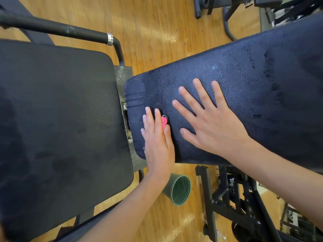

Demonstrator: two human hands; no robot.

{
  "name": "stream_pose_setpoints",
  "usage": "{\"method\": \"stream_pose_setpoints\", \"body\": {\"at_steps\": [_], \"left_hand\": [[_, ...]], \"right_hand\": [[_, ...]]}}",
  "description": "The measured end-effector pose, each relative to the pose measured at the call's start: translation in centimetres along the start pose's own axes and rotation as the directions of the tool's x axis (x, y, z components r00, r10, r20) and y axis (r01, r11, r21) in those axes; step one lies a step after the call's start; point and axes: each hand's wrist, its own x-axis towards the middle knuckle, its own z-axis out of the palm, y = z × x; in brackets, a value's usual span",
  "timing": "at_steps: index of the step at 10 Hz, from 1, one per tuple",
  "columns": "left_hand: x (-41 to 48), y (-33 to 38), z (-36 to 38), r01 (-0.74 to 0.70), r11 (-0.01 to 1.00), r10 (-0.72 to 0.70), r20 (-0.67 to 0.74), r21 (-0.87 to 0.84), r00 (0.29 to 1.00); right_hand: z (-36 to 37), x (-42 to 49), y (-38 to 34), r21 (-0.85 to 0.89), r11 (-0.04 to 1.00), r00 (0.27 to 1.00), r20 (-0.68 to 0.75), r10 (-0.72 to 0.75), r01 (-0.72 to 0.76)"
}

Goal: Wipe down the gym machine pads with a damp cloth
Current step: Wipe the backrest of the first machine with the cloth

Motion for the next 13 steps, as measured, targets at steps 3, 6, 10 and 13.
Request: {"method": "stream_pose_setpoints", "body": {"at_steps": [3,6,10,13], "left_hand": [[-3.5,-1.0,-0.8,0.016,0.998,-0.012,0.06,-0.065,0.998],[6.4,0.9,-3.6,-0.069,0.995,0.062,-0.097,-0.072,0.993],[15.2,2.9,-4.3,-0.08,0.997,0.08,-0.019,0.005,0.997],[10.5,1.1,-4.1,-0.069,0.997,0.067,0.035,0.044,0.997]], "right_hand": [[0.0,-0.1,0.0,0.021,1.0,1.0,0.0,0.0,0.0],[0.0,-0.1,0.0,0.024,1.0,1.0,-0.01,0.0,0.0],[0.4,0.1,-0.1,0.031,1.0,1.0,-0.028,0.001,0.0],[0.4,0.2,-0.2,0.025,1.0,1.0,-0.03,0.001,0.0]]}}
